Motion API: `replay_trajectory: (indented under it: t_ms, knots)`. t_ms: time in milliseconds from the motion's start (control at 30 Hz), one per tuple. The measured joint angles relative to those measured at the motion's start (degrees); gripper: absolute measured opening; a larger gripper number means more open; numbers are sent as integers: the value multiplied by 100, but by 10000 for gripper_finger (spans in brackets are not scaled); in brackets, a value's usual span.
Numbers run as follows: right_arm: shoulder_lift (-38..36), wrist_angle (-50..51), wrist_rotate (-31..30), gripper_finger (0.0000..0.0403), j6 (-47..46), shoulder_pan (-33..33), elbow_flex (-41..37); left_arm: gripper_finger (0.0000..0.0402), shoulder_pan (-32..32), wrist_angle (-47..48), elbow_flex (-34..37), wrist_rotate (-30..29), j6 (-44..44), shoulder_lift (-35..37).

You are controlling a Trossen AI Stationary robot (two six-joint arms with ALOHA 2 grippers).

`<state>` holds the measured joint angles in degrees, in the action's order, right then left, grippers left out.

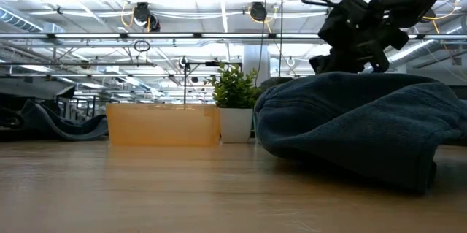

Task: Pick & Place hat
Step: Put the gray cap into the green bin, then put the bottom right blue cap into the orange bin

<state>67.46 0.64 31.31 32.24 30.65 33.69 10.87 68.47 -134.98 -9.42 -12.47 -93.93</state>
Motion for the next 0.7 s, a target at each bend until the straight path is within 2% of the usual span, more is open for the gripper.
replay_trajectory:
  t_ms: [233, 467, 700]
  knots:
    - [-470, 19, -11, 118, -323, 2, 0, 250, 0, 0, 0, 51, -102, 0]
    - [-614, 89, -147, 215, -816, 2, 0, 251, 0, 2, 0, 60, -137, 0]
    - [-612, 101, -151, 273, -872, 2, 0, 251, 0, 5, 0, 60, -137, 0]
